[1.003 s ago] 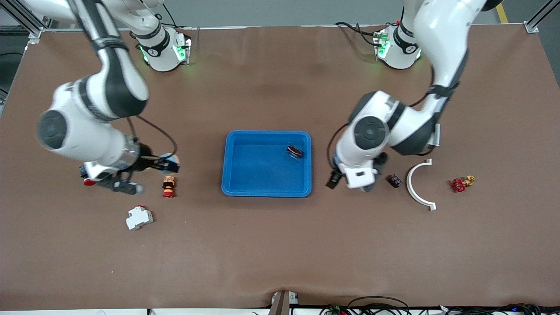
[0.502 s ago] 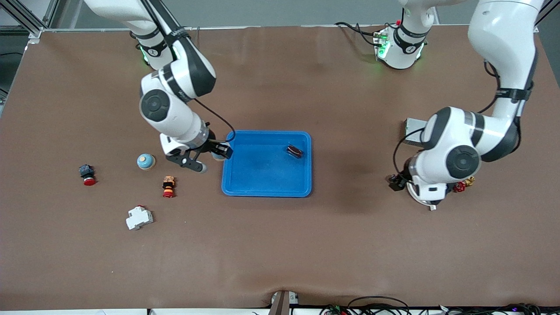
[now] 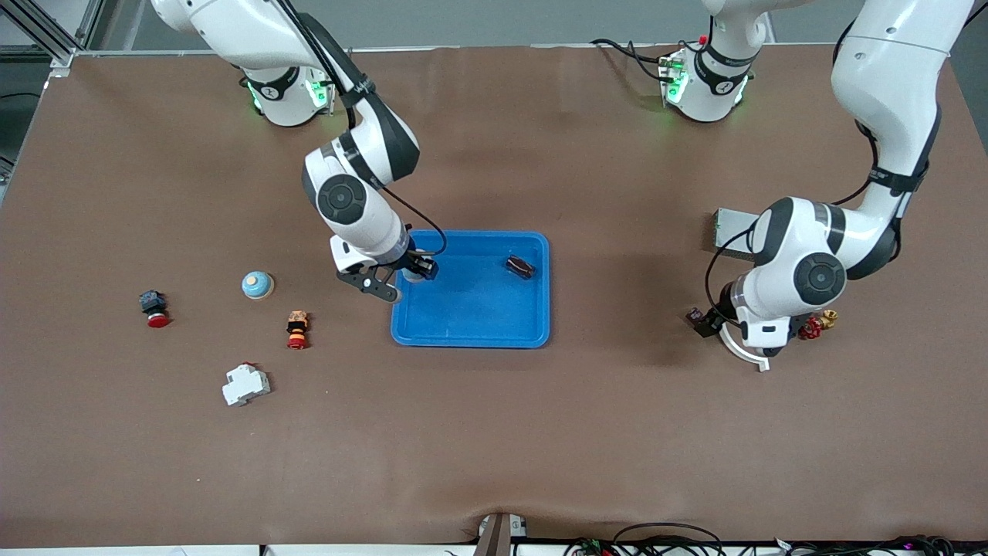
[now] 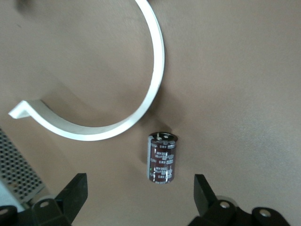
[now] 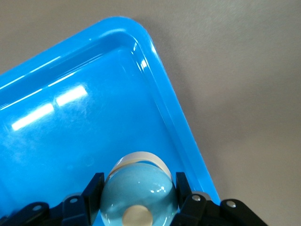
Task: Place electrolytic capacitor and blue bell in tray
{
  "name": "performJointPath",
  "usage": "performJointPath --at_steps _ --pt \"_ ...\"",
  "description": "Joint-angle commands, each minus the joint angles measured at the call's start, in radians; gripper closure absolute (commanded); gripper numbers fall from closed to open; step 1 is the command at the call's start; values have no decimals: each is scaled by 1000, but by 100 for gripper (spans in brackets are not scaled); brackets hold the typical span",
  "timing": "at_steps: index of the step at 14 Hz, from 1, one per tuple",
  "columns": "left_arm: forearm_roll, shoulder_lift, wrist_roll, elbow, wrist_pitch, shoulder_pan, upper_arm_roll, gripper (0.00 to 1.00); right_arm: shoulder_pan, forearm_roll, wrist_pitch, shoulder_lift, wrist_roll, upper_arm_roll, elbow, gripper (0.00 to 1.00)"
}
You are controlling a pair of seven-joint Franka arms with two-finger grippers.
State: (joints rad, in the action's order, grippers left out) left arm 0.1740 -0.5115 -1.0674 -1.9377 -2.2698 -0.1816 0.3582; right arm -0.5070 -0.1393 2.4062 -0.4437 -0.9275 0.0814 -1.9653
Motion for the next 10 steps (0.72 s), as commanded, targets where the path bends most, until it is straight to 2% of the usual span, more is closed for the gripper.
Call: performJointPath --at_steps 1,5,6,8,10 --pt "19 -18 -55 -20 -69 8 7 13 -38 17 60 -33 -62 -12 2 100" --pt "21 -51 -59 -38 -145 2 4 22 -70 18 128 -76 -102 -18 2 100" --pt "21 -61 -60 -38 -158 4 4 31 -73 18 131 -81 -108 -20 2 100" --pt "21 -68 -63 -37 -166 5 2 58 -87 20 140 -89 -126 -22 2 100" --pt "21 -59 -66 -37 -166 4 2 98 -105 23 157 -95 -137 -23 2 100"
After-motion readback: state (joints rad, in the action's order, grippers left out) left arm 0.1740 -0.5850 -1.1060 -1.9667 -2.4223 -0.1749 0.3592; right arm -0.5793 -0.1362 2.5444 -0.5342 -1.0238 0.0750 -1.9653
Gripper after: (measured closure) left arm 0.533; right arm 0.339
